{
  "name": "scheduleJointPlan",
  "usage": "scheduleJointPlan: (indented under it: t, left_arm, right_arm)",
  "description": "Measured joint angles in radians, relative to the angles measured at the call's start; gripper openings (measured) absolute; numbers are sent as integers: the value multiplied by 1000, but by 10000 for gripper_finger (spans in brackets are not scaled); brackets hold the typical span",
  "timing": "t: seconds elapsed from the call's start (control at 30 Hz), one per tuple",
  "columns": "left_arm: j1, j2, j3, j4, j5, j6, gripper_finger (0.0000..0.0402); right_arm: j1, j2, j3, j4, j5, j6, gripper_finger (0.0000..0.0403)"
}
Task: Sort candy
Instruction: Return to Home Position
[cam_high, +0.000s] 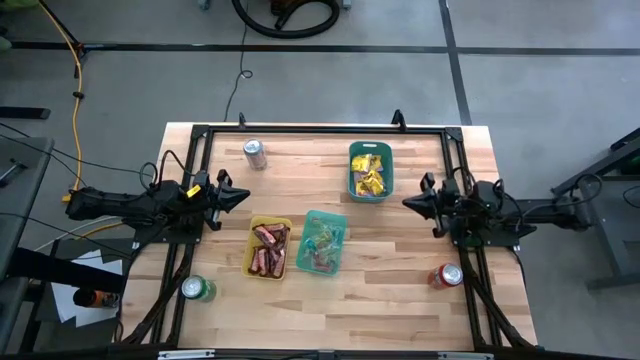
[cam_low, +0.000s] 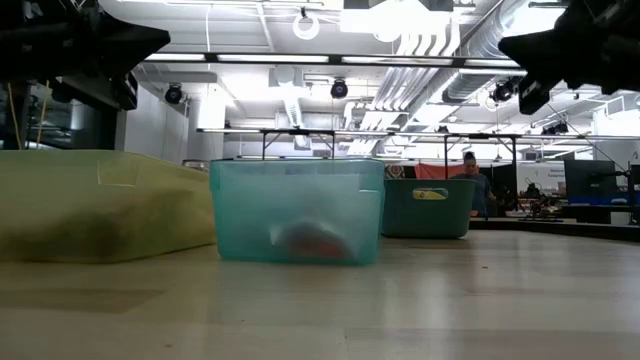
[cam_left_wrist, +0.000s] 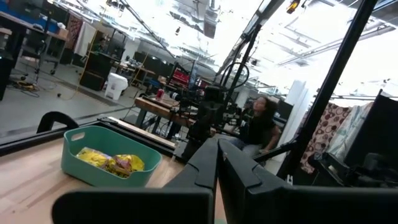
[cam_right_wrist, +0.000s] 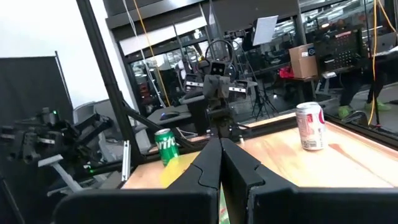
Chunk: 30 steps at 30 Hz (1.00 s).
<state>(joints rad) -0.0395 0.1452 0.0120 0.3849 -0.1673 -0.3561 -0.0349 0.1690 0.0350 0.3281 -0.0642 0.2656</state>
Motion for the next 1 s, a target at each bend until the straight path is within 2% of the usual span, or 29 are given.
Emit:
scheduleJointPlan:
  t: [0.4, 1.0]
  left_arm:
    - [0, 0, 1, 0, 0, 1, 0]
    - [-1, -3, 1, 0, 0, 0, 0]
  right_arm:
    - [0, -39, -25, -61, 104, -89, 0]
    - [11, -58, -25, -251, 107, -84, 0]
